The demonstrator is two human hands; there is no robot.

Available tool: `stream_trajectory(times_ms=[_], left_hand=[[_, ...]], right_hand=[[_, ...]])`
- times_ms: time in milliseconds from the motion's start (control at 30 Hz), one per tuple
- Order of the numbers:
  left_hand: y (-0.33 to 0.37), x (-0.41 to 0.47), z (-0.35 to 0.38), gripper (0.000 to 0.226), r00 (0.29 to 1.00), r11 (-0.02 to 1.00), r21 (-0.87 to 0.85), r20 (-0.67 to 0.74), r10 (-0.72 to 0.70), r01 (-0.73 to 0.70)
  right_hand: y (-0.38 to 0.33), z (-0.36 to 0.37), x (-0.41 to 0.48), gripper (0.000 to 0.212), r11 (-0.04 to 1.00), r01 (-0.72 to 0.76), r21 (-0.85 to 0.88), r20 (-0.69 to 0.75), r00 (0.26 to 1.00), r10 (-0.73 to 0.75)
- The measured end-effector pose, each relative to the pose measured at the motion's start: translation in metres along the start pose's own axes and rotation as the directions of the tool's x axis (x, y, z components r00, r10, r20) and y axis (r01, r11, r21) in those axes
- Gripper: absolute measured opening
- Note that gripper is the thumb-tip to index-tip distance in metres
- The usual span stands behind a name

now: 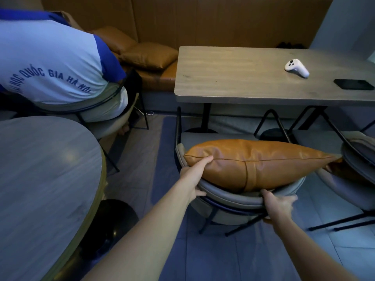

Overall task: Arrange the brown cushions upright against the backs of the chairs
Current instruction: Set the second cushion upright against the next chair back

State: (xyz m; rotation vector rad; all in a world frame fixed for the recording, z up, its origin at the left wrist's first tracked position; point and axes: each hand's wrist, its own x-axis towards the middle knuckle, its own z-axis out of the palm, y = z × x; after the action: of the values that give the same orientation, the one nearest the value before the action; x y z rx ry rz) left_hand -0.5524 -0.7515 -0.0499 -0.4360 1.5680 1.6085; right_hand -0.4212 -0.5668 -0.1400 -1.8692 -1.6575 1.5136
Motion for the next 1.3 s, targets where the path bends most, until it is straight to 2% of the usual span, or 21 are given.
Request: stream_trajectory(times_ms=[100, 233, 333, 467, 533, 633, 800, 1000, 1300], left_hand=[[0.003, 0.003, -0.003, 0.093, 1.0, 1.0, 0.016, -0.002, -0.018, 0.018], [-0.002, 0.007, -0.009, 0.083, 1.0, 1.0, 0.028, -0.009, -0.008, 0.008], [-0.007, 0.004, -0.014, 0.066, 1.0, 1.0, 0.006, -0.023, 0.004, -0.004], [-0.008, 0.002, -0.019, 0.065, 1.0, 1.0, -0.027, -0.008, 0.001, -0.002], [-0.01, 0.001, -0.02, 0.066, 1.0, 1.0, -0.031, -0.007, 0.003, -0.004], [-0.013, 0.0, -0.021, 0.069, 1.0, 1.0, -0.03, -0.003, 0.004, -0.004], [-0.015, -0.003, -0.026, 0.093, 0.999, 0.999, -0.035, -0.027, -0.02, 0.019], [-0.008, 0.007, -0.021, 0.067, 0.999, 0.999, -0.047, -0.043, 0.003, -0.005], [0.008, 0.024, -0.013, 0.068, 1.0, 1.0, -0.028, -0.028, 0.001, -0.002]], right_hand=[[0.006, 0.002, 0.006, 0.1, 0.999, 0.004, -0.042, -0.01, 1.0, -0.004], [-0.005, 0.0, -0.024, 0.088, 0.999, -0.042, -0.027, -0.016, 0.999, 0.041], [-0.002, 0.016, -0.05, 0.099, 0.996, -0.077, 0.037, -0.052, 0.996, 0.079], [0.011, 0.039, -0.069, 0.11, 0.977, -0.121, 0.177, 0.01, 0.993, 0.121], [0.008, 0.039, -0.069, 0.106, 0.96, -0.151, 0.236, 0.056, 0.988, 0.142], [0.008, 0.032, -0.058, 0.086, 0.949, -0.184, 0.258, 0.129, 0.979, 0.155], [0.013, 0.029, -0.054, 0.077, 0.958, -0.191, 0.213, 0.173, 0.973, 0.156], [0.01, 0.031, -0.043, 0.086, 0.939, -0.179, 0.294, 0.195, 0.973, 0.125], [-0.006, 0.04, -0.028, 0.075, 0.93, -0.16, 0.33, 0.226, 0.97, 0.087]])
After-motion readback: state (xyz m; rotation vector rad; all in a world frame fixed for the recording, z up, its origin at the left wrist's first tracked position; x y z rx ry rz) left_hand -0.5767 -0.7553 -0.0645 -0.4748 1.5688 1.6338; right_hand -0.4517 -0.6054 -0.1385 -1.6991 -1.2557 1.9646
